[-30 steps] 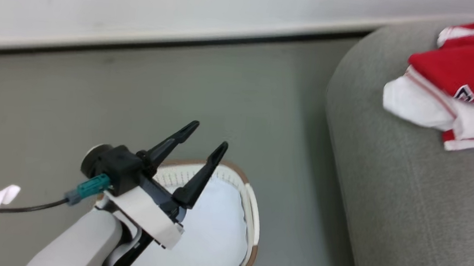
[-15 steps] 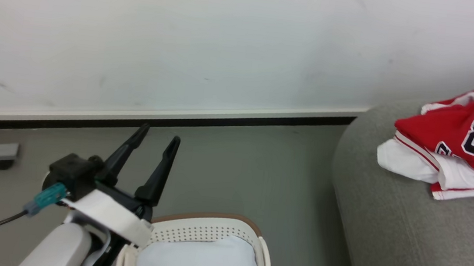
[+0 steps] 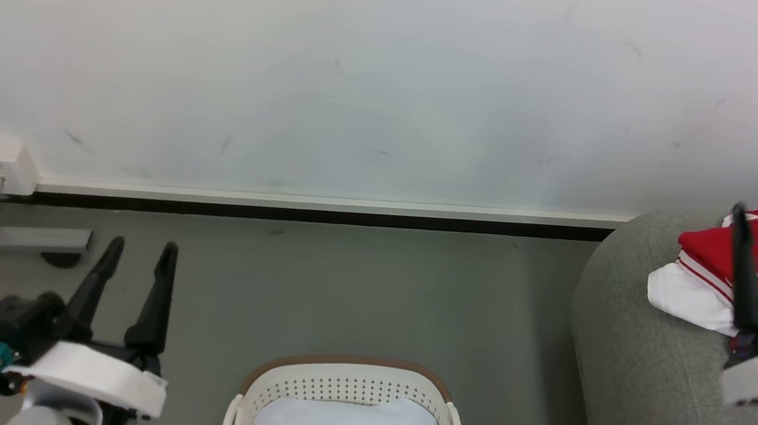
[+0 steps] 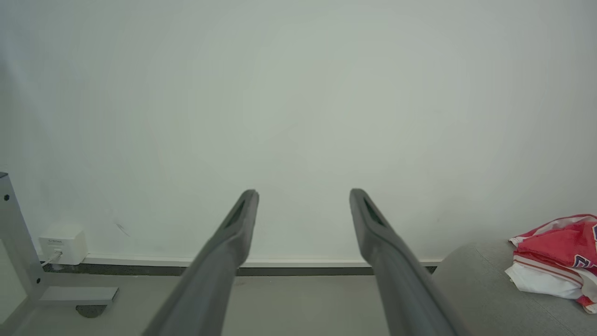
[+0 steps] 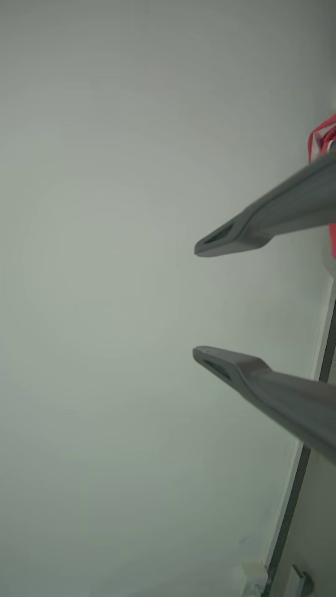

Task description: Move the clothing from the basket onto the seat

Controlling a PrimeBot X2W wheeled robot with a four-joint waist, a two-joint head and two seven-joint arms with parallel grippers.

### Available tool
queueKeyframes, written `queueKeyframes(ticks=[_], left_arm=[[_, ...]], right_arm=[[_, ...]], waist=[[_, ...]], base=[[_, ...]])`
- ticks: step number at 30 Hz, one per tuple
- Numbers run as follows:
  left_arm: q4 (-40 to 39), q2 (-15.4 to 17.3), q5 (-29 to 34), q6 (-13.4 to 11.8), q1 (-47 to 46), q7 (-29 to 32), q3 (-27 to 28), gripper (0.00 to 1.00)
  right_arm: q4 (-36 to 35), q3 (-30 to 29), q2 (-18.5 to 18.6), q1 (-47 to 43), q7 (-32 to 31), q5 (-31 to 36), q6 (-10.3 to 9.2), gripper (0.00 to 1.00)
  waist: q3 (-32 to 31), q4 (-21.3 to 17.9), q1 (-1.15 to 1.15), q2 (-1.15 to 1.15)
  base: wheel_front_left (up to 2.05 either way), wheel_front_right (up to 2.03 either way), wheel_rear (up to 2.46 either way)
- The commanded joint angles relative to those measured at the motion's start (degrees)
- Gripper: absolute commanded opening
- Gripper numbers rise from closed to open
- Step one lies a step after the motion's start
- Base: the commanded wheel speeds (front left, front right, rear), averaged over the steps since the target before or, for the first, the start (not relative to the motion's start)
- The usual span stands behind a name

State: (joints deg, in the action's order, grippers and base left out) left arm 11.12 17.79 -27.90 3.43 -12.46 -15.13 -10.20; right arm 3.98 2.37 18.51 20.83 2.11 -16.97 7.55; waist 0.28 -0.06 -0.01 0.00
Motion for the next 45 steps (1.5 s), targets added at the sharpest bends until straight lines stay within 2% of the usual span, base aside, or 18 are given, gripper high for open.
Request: queueKeyframes(ticks=[1, 6, 13, 16, 21, 27, 45], left_arm=[[0.2, -0.5, 1.4, 0.3, 1.5, 0.0, 1.1, 1.00], [0.7, -2.4, 4.7, 1.1, 4.0, 0.0, 3.8, 1.00], [3.3, -5.3, 8.6, 3.0, 5.9, 0.0, 4.7, 1.00], [4.0, -6.5, 9.7, 3.5, 6.2, 0.0, 5.1, 1.00], [3.8, -8.2, 12.0, 3.9, 7.4, 0.0, 6.5, 1.00], [4.3, -9.3, 13.1, 4.0, 8.1, 0.0, 7.7, 1.00], [3.8, -9.5, 12.9, 4.0, 8.1, 0.0, 7.4, 1.00]], right_arm=[[-0.7, -0.5, -2.2, -3.2, 1.0, 0.5, -0.13, 1.00], [1.2, -0.8, -8.1, -10.7, 4.8, 2.5, -0.13, 1.00], [6.0, 1.0, -12.8, -16.6, 10.4, 4.1, -0.13, 1.00], [8.0, 2.7, -13.3, -17.3, 12.0, 5.5, -0.14, 1.00], [10.4, 2.0, -14.4, -18.0, 13.0, 6.1, -0.14, 1.00], [9.6, 0.6, -15.3, -18.3, 13.1, 7.2, -0.14, 1.00], [9.1, 1.8, -15.6, -18.0, 13.1, 6.2, -0.14, 1.00]], waist=[[0.0, 0.2, 0.01, 0.00], [0.1, 0.5, 0.01, 0.00], [0.0, 0.1, 0.01, 0.00], [-0.1, -0.5, 0.01, 0.00], [-0.5, -0.8, 0.01, 0.00], [-0.6, -0.9, 0.01, 0.00], [-0.5, -1.0, 0.01, 0.00]], base=[[0.00, 0.00, 0.00], [0.00, 0.00, 0.00], [0.00, 0.00, 0.00], [0.00, 0.00, 0.00], [0.00, 0.00, 0.00], [0.00, 0.00, 0.00], [0.00, 0.00, 0.00]])
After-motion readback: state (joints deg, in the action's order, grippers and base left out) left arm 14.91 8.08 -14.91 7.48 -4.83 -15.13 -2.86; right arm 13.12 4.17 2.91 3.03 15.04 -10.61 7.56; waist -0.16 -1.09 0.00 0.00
